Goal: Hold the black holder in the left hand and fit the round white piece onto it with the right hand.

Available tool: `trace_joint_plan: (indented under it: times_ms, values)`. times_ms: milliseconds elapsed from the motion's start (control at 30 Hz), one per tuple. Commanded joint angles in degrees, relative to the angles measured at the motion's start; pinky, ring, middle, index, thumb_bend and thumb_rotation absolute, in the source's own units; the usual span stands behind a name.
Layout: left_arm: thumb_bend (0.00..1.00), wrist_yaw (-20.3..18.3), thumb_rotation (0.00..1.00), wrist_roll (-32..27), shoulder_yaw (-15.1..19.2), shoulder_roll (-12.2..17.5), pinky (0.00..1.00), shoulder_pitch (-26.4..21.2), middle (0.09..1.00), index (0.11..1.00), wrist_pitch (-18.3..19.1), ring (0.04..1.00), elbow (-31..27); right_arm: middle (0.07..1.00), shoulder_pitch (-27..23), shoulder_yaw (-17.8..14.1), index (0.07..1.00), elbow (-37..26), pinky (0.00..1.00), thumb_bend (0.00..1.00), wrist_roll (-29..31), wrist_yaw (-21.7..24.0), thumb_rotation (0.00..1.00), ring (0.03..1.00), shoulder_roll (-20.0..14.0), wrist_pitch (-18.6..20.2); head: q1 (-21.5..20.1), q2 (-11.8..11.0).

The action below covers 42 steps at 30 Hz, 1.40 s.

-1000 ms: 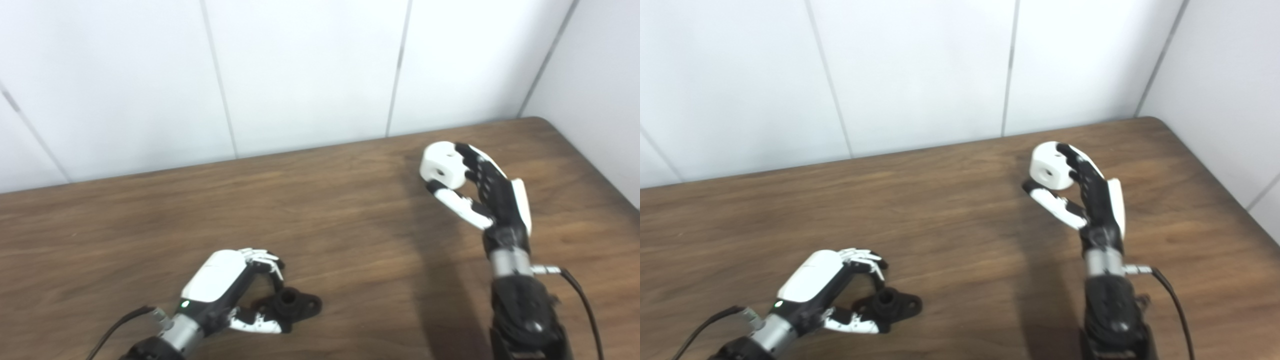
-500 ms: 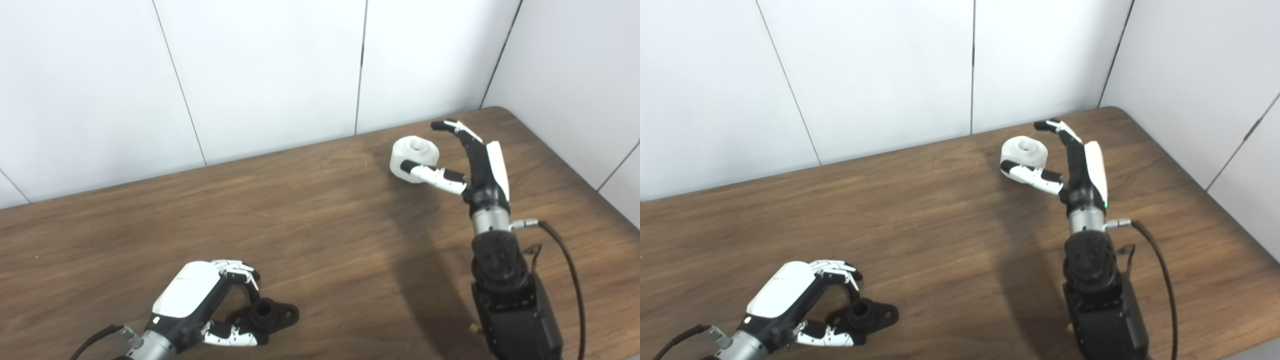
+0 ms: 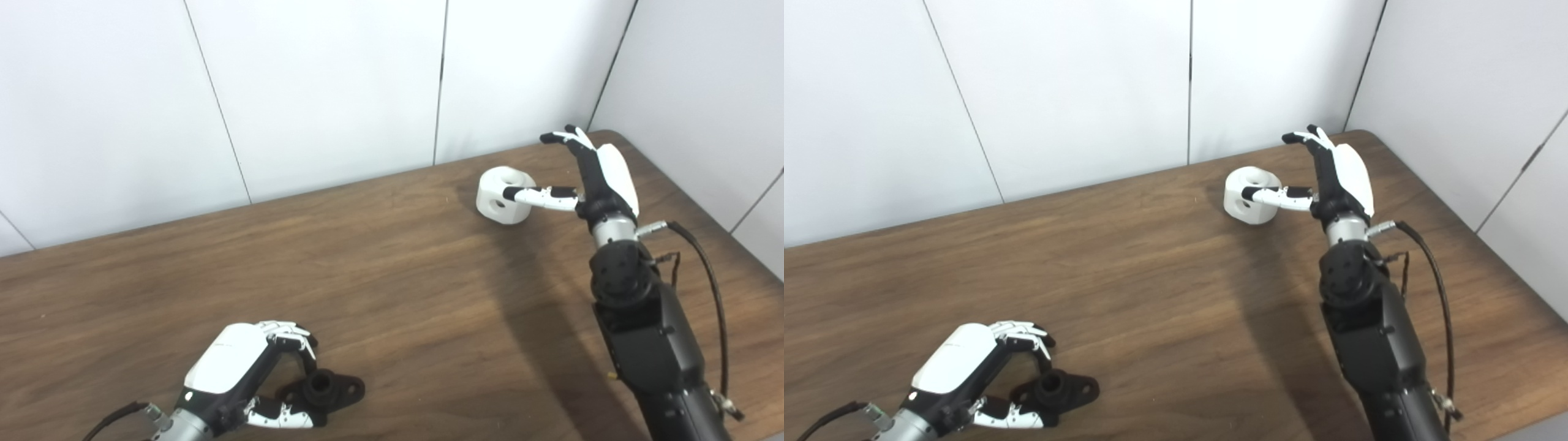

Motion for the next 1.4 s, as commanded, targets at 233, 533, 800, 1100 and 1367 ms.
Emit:
trace_joint_plan:
  times_ms: [233,533,800,1100,1367]
  values:
    - [0.52,-2.9,0.05,0.2,-0.4,0.8,0.85,0.4,0.738,0.485,0.7,0.809,-0.5,0.986,-5.1,-4.0,0.814,3.7,0.99,1.00,-9.9,6.9,0.42,0.998,1.9,-0.1,-0.1,0.0]
    - [0.52,-3.0,0.05,-0.1,-0.4,0.5,0.84,-0.2,0.737,0.484,0.8,0.805,0.2,0.975,-6.3,-4.3,0.791,6.8,0.95,1.00,-10.8,7.3,0.41,0.989,3.0,-0.1,0.8,0.1]
    - [0.52,-3.9,0.05,0.4,0.0,0.3,0.84,-0.6,0.739,0.485,1.5,0.803,-0.1,0.958,-6.7,-3.4,0.765,9.1,0.96,1.00,-11.4,6.1,0.40,0.974,3.3,-0.1,0.7,0.1]
    - [0.52,-4.0,0.05,0.1,0.1,0.5,0.84,-0.8,0.742,0.485,0.8,0.806,0.4,0.961,-6.8,-3.0,0.763,10.2,0.97,0.98,-10.6,4.8,0.39,0.978,3.0,-0.1,1.0,0.1]
    - [0.52,-4.7,0.05,0.3,0.2,0.9,0.83,-1.3,0.740,0.485,0.6,0.805,0.1,0.949,-6.3,-2.0,0.775,10.1,1.00,0.97,-8.6,1.9,0.38,0.970,2.8,-0.1,1.2,0.3]
